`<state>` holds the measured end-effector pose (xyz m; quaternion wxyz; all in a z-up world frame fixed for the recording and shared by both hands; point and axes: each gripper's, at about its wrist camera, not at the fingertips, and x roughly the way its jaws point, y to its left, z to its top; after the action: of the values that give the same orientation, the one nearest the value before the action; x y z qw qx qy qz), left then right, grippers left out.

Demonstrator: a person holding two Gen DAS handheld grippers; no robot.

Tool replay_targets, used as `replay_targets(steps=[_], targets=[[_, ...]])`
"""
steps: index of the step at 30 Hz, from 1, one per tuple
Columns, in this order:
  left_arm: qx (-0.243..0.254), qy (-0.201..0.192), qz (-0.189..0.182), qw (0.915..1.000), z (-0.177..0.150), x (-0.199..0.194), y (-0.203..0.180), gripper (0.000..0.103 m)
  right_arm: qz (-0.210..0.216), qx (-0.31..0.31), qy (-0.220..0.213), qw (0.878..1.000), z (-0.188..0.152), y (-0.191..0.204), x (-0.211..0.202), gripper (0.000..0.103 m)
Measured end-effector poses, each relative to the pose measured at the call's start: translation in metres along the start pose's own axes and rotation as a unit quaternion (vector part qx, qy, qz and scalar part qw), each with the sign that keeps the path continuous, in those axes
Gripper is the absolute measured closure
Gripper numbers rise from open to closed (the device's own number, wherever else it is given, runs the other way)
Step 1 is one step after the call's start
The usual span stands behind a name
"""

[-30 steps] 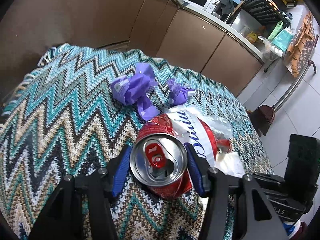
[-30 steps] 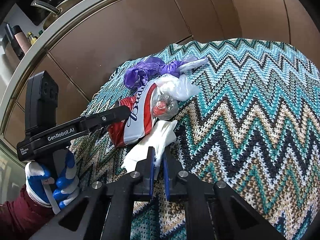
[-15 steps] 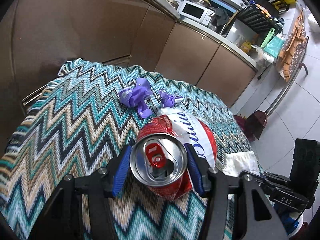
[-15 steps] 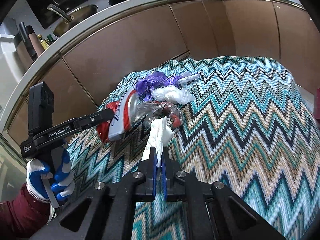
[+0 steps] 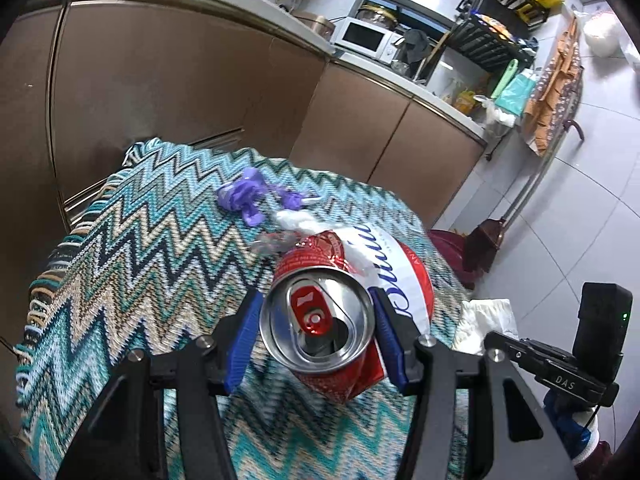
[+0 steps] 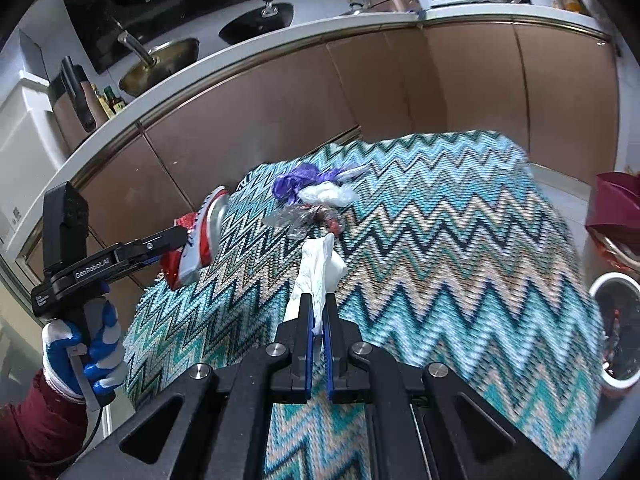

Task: Collect trash
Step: 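Lift the red can and white tissue and carry them to the bin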

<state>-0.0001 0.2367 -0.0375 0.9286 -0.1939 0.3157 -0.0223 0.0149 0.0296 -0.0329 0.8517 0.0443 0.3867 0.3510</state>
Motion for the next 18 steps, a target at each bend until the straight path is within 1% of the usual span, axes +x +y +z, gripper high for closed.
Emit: replay_targets(steps=[5, 8, 10, 11, 13, 14, 16, 18], targets=[[0.020, 0.004, -0.022, 0.9995, 0.004, -0.001, -0.040, 0.051, -0.028, 0.028, -0.030, 0.999, -0.011, -0.029, -0.045, 0.099], [0.040, 0.015, -0.043, 0.9982, 0.009, 0.011, -0.075, 0.051, -0.055, 0.048, -0.049, 0.996, -0.017, -0.054, -0.070, 0.099], [0.059, 0.028, -0.060, 0.9961, 0.013, 0.028, -0.107, 0.051, -0.081, 0.061, -0.063, 0.993, -0.021, -0.075, -0.088, 0.099], [0.065, 0.032, -0.064, 0.9953, 0.013, 0.033, -0.119, 0.051, -0.098, 0.070, -0.072, 0.990, -0.024, -0.088, -0.099, 0.099], [0.089, 0.049, -0.083, 0.9914, 0.016, 0.057, -0.156, 0.051, -0.122, 0.085, -0.084, 0.985, -0.029, -0.108, -0.112, 0.099], [0.097, 0.054, -0.088, 0.9900, 0.016, 0.064, -0.168, 0.051, -0.143, 0.098, -0.093, 0.980, -0.032, -0.125, -0.121, 0.099], [0.121, 0.070, -0.104, 0.9847, 0.015, 0.089, -0.203, 0.051, -0.174, 0.111, -0.103, 0.973, -0.036, -0.144, -0.131, 0.098], [0.149, 0.089, -0.120, 0.9774, 0.014, 0.123, -0.246, 0.051, -0.208, 0.134, -0.114, 0.962, -0.041, -0.175, -0.140, 0.098]])
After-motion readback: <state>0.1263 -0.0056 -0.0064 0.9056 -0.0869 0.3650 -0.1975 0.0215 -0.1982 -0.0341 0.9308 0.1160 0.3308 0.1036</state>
